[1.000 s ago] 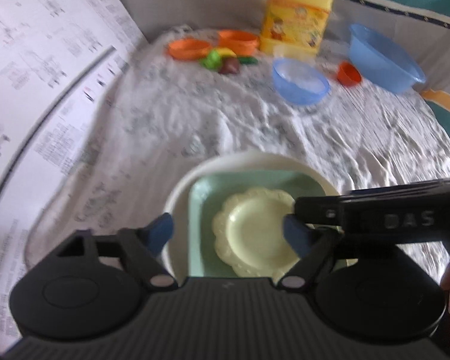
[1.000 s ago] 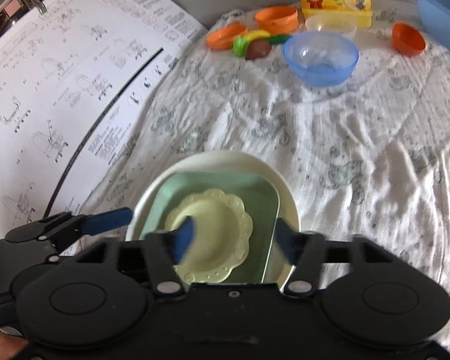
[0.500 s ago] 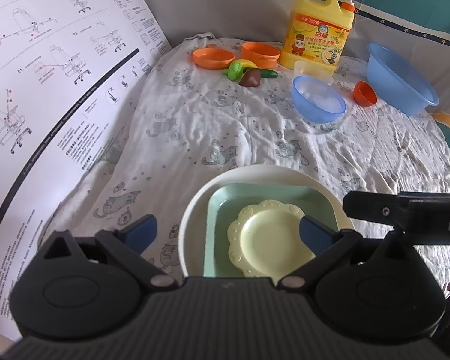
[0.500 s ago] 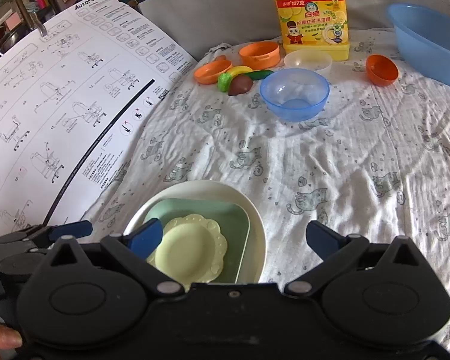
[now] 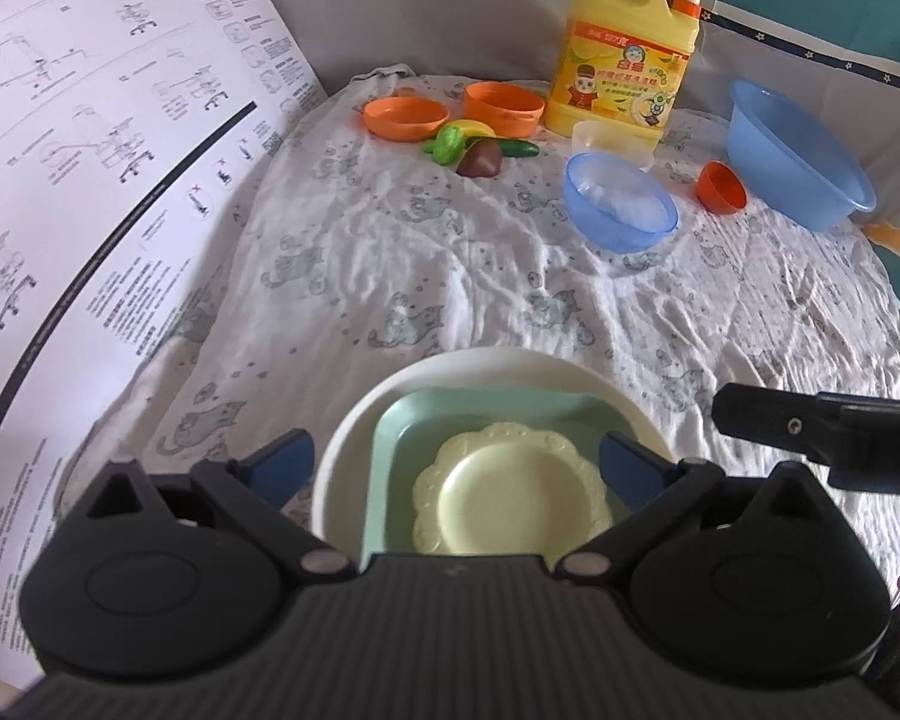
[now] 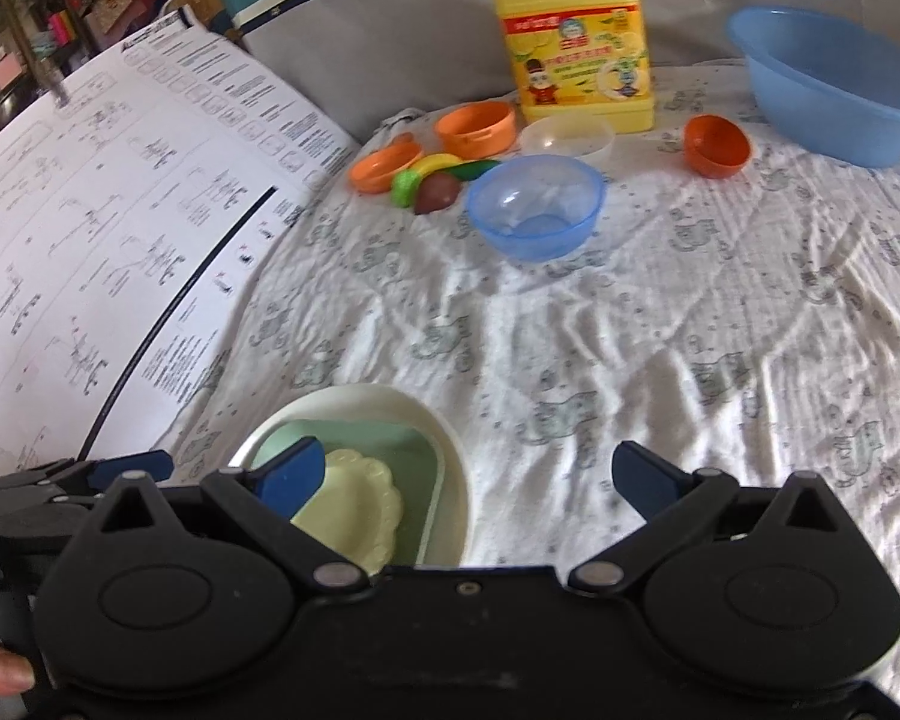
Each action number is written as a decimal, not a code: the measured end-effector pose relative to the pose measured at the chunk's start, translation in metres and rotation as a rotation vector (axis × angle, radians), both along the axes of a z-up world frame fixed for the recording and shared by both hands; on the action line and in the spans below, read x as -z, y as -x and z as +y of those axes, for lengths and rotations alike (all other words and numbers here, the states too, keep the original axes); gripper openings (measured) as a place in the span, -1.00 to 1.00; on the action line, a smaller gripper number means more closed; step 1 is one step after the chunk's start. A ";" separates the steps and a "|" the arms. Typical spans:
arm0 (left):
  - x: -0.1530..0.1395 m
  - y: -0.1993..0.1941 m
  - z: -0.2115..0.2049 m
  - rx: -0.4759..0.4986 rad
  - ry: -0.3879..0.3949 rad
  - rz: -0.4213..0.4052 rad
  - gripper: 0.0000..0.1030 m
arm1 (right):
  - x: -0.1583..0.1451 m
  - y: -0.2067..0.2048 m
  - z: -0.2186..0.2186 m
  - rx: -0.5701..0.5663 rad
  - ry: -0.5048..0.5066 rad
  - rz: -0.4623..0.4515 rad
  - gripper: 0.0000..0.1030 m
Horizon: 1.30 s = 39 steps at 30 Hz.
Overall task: Organize plates and bowls
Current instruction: 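Move the right tool to the blue plastic bowl and grip its rim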
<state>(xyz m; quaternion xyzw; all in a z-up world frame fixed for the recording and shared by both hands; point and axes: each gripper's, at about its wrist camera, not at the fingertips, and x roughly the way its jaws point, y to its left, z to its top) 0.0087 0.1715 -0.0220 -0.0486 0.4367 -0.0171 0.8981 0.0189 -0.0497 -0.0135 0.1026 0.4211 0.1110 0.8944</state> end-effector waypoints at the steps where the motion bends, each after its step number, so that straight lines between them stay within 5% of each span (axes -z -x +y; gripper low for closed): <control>1: 0.000 -0.003 -0.002 0.002 -0.001 0.000 1.00 | 0.000 -0.002 -0.003 0.011 0.000 0.000 1.00; 16: -0.014 -0.089 -0.042 0.025 -0.018 -0.028 1.00 | 0.004 -0.063 -0.065 0.173 0.016 -0.006 1.00; 29: -0.003 -0.186 -0.079 0.041 -0.087 -0.020 1.00 | 0.012 -0.155 -0.080 0.194 -0.027 -0.012 1.00; 39: 0.019 -0.223 -0.095 0.073 -0.107 0.015 0.72 | 0.034 -0.197 -0.066 0.140 -0.057 0.029 0.34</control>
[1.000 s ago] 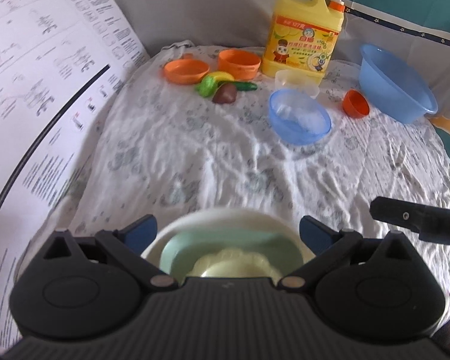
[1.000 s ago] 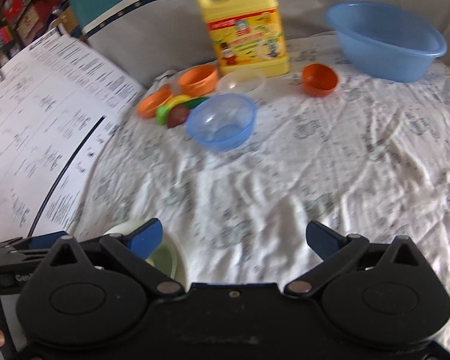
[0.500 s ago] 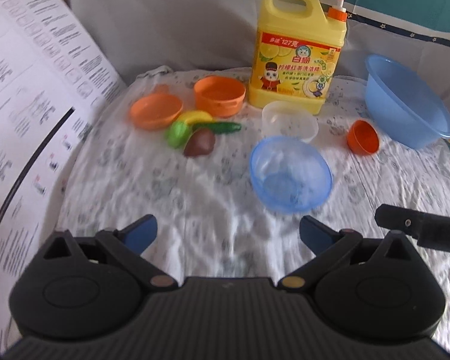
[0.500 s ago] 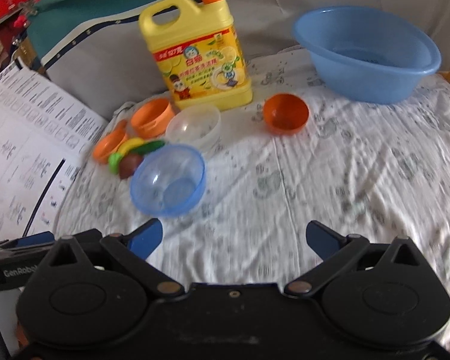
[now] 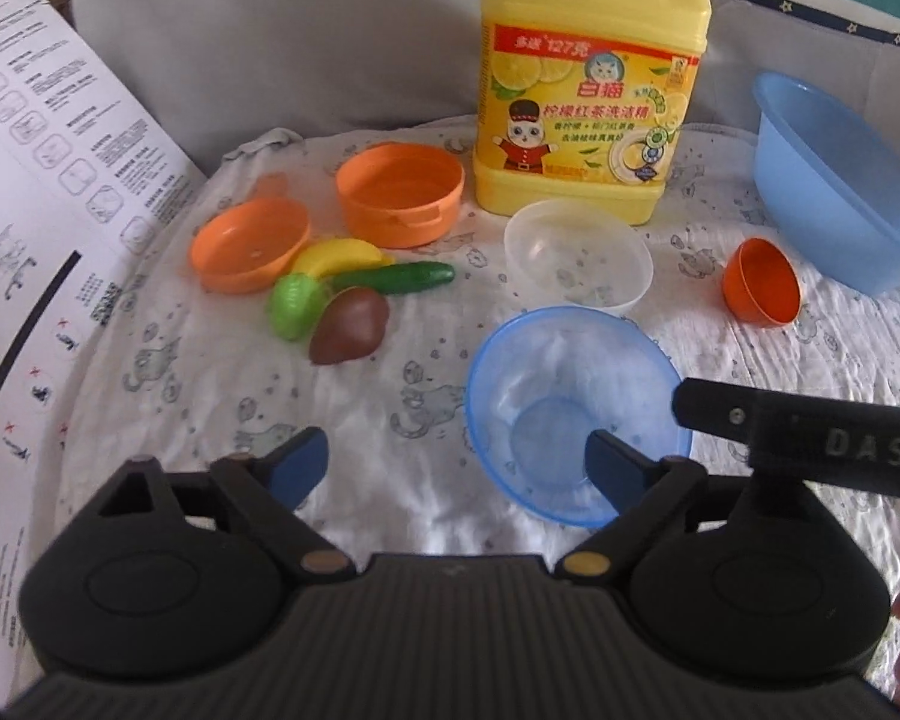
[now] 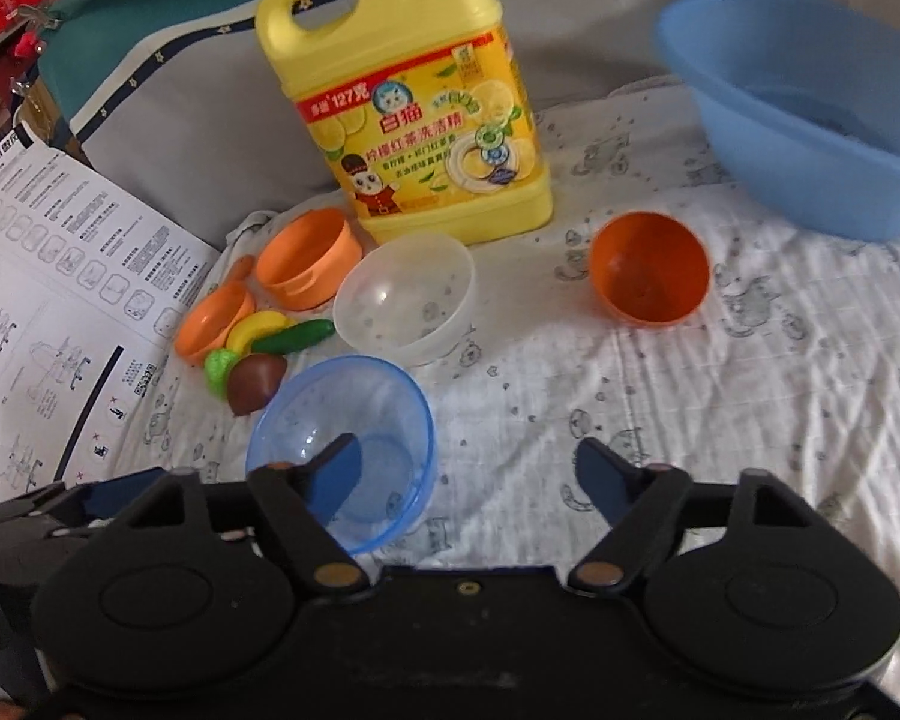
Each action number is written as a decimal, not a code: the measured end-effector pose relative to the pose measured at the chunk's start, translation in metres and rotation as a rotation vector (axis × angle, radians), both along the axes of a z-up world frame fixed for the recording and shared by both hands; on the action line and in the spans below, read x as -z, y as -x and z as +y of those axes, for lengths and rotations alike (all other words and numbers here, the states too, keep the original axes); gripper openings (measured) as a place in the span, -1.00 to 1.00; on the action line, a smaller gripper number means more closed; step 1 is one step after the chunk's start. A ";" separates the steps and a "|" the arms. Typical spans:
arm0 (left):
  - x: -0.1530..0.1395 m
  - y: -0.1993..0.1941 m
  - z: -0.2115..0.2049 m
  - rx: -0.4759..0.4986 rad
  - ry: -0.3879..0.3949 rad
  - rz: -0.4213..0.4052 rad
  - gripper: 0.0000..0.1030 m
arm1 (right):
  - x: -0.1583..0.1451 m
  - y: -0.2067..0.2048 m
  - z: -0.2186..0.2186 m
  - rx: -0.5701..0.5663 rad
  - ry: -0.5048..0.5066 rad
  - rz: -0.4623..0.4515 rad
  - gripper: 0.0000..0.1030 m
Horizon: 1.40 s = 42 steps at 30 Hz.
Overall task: Organize plates and bowls
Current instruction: 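Move the right tool to the blue plastic bowl and grip its rim, then carry the blue bowl beside the plate stack and open the right tool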
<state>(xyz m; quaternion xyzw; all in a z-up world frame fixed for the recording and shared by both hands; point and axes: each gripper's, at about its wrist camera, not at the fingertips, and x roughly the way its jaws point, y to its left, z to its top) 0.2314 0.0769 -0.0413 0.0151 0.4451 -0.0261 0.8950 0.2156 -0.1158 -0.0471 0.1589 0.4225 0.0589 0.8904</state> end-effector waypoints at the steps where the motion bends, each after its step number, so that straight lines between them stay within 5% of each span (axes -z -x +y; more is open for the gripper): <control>1: 0.002 -0.002 -0.001 0.003 0.000 0.004 0.69 | 0.003 -0.002 0.000 0.002 -0.008 0.007 0.21; 5: 0.010 -0.007 -0.004 0.025 0.017 0.022 0.40 | 0.012 -0.008 0.002 -0.001 -0.028 0.029 -0.31; 8: 0.015 -0.008 -0.006 0.039 0.030 0.028 -0.02 | 0.017 -0.011 0.002 -0.009 -0.037 0.037 -0.62; 13: 0.016 -0.009 -0.009 0.058 0.058 0.032 -0.63 | 0.018 -0.009 0.005 -0.027 -0.043 0.032 -0.84; 25: 0.005 0.008 -0.019 0.090 0.048 0.029 -0.69 | 0.003 0.015 -0.001 -0.017 -0.022 0.011 -0.85; 42: -0.027 0.094 -0.047 0.190 0.072 0.011 -0.69 | -0.021 0.119 -0.033 0.013 -0.016 -0.004 -0.85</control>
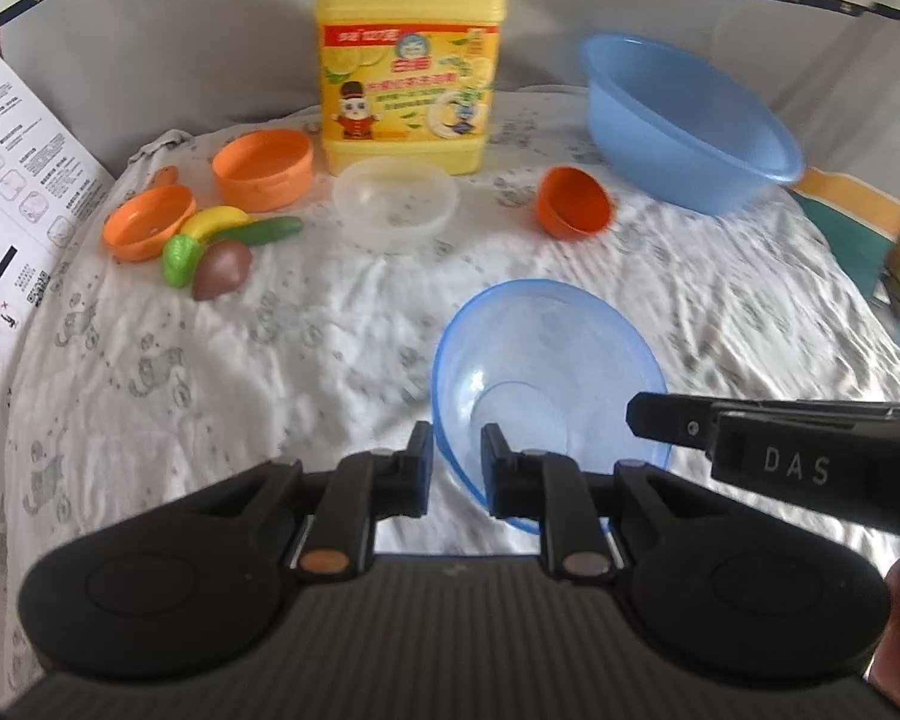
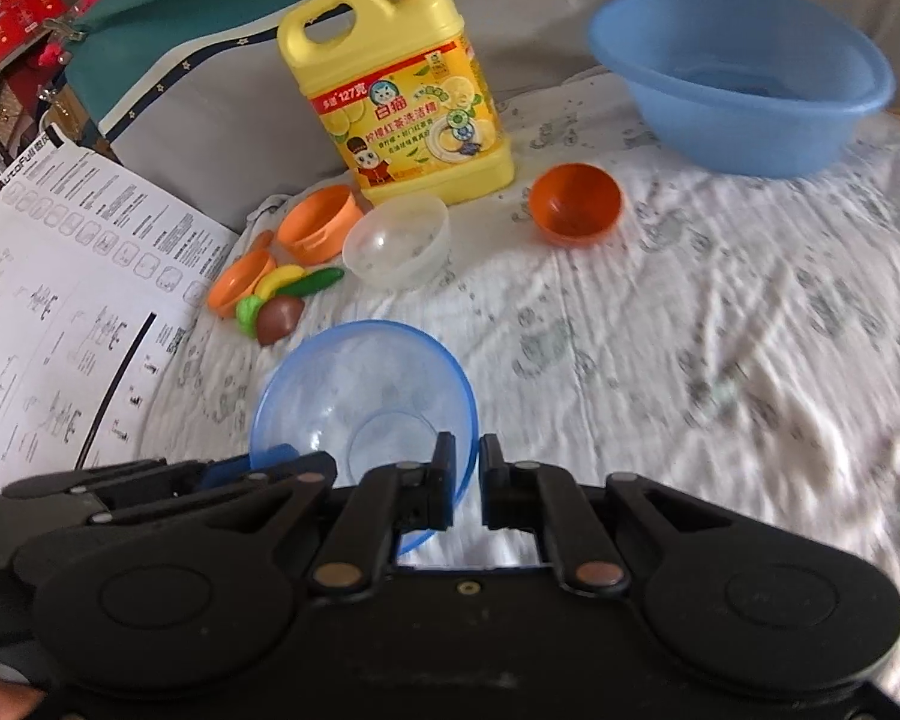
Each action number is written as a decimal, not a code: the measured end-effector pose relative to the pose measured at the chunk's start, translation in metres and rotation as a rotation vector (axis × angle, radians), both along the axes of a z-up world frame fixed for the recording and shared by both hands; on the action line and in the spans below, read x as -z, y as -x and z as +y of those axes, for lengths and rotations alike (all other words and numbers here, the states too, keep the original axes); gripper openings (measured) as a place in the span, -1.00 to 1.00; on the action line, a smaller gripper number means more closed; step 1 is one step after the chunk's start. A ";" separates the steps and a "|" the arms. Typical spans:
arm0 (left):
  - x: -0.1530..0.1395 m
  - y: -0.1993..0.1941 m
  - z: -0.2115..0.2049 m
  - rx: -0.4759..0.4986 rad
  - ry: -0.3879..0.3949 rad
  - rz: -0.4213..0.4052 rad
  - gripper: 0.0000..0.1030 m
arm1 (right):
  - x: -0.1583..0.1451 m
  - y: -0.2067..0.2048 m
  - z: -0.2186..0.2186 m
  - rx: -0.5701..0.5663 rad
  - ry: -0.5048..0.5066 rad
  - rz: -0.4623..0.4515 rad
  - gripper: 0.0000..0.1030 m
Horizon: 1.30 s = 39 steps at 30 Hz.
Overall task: Organize plates and bowls
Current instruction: 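Carry the blue bowl beside the plate stack and open the right tool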
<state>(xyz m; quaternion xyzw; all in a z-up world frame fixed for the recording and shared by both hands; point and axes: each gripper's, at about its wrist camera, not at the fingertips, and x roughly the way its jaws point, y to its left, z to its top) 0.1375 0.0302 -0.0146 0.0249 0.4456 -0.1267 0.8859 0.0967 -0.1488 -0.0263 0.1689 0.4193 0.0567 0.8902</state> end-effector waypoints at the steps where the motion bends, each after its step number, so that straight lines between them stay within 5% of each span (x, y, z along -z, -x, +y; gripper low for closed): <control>1: -0.002 0.008 -0.003 0.011 0.000 0.000 -0.69 | 0.000 0.007 -0.001 0.001 0.001 0.005 -0.85; 16: 0.007 0.099 -0.022 0.113 0.019 0.081 -0.65 | 0.012 0.095 -0.019 -0.004 0.009 0.077 -0.84; 39: 0.027 0.109 -0.026 0.094 0.035 0.174 -0.62 | 0.023 0.111 -0.020 -0.022 0.025 0.130 -0.77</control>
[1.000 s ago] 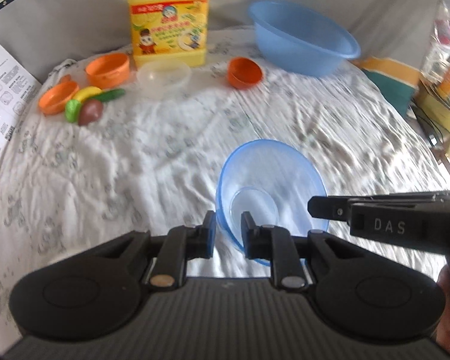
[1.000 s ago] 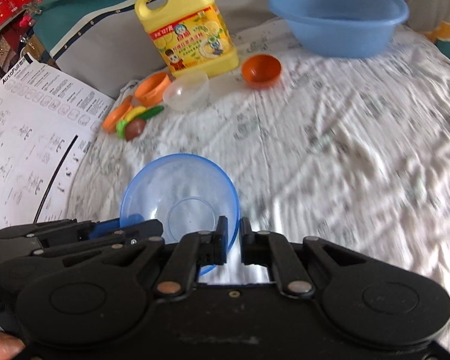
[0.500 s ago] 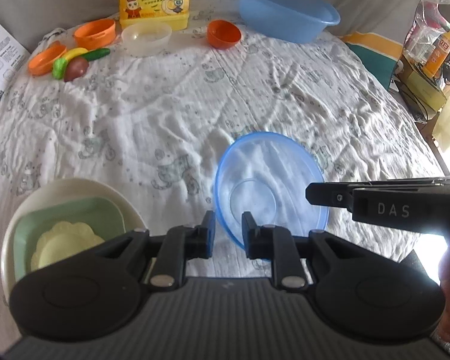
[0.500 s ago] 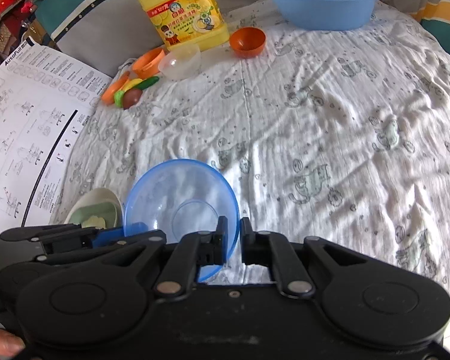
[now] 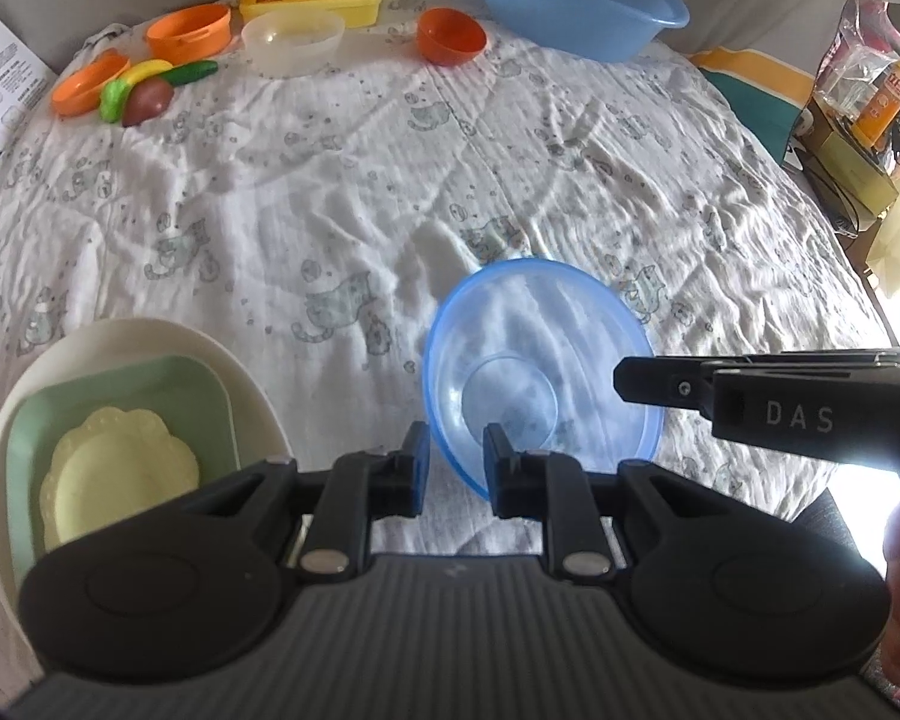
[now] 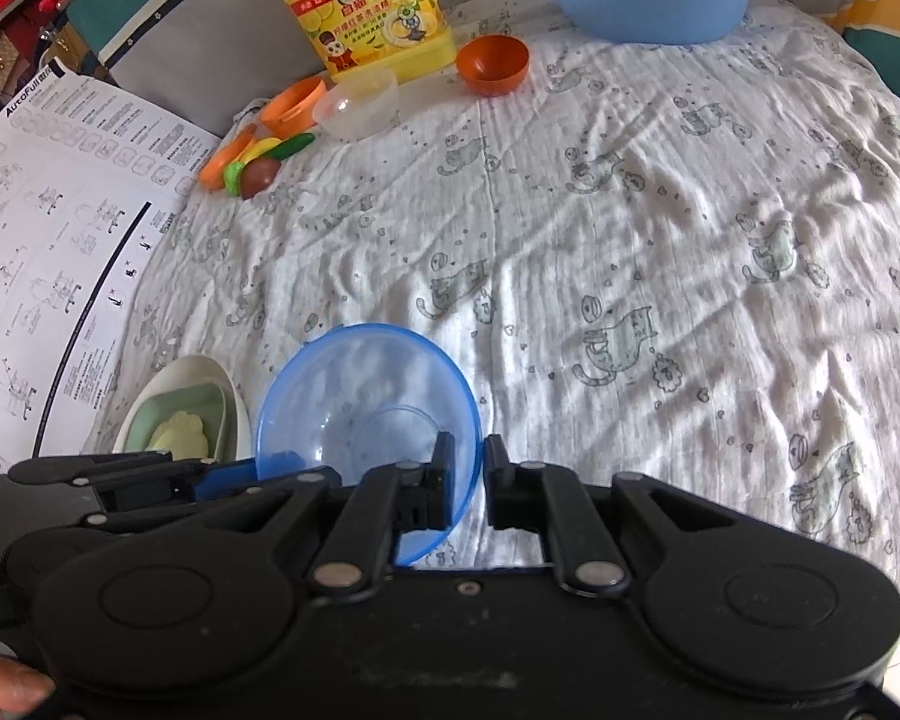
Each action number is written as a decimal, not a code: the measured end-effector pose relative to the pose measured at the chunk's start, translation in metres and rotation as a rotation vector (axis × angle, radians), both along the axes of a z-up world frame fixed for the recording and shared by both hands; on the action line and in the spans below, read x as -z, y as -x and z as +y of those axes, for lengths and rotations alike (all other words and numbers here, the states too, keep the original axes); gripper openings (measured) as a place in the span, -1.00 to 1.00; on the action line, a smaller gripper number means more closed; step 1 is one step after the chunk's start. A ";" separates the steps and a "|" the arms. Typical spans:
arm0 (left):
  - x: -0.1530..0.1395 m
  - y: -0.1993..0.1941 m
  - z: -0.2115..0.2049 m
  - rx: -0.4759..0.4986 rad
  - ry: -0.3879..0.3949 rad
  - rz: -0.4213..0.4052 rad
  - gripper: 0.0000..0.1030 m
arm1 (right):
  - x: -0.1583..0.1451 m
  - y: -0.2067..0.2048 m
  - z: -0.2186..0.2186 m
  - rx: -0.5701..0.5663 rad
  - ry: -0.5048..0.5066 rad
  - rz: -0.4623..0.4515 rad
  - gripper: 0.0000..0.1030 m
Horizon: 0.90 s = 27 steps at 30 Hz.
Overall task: Organize plates and bowls
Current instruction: 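Carry the blue bowl beside the plate stack and open the right tool, then move the right tool to the clear plastic bowl and grip its rim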
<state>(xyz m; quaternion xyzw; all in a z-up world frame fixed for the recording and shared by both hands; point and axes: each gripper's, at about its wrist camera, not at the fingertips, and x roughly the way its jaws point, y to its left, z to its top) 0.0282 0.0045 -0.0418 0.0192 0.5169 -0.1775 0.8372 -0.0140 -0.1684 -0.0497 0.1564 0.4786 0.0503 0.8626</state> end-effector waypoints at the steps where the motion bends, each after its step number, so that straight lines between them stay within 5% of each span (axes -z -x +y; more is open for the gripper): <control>1: 0.001 0.000 0.000 -0.002 -0.002 0.000 -0.61 | 0.000 0.000 0.000 -0.001 0.001 0.000 -0.75; 4: 0.001 -0.002 0.001 -0.013 -0.007 -0.009 -0.42 | 0.000 -0.001 0.000 0.001 0.002 -0.002 -0.53; 6: -0.001 -0.001 0.001 -0.026 -0.017 -0.027 0.09 | -0.001 0.000 0.000 0.007 0.010 -0.012 -0.39; 10: -0.009 0.001 0.001 -0.032 -0.036 -0.079 0.40 | -0.004 0.000 -0.002 0.018 0.018 -0.029 0.05; 12: -0.012 0.001 0.002 -0.042 -0.044 -0.100 0.78 | -0.007 0.002 -0.002 0.021 0.027 -0.045 0.32; 14: -0.016 0.002 0.003 -0.049 -0.045 -0.119 0.88 | -0.011 0.003 -0.002 0.023 0.037 -0.067 0.67; 17: -0.022 0.002 0.007 -0.063 -0.036 -0.135 1.00 | -0.017 0.004 -0.004 0.031 0.041 -0.096 0.92; 27: -0.027 0.000 0.015 -0.091 -0.013 -0.145 1.00 | -0.020 0.004 -0.009 0.054 0.039 -0.109 0.99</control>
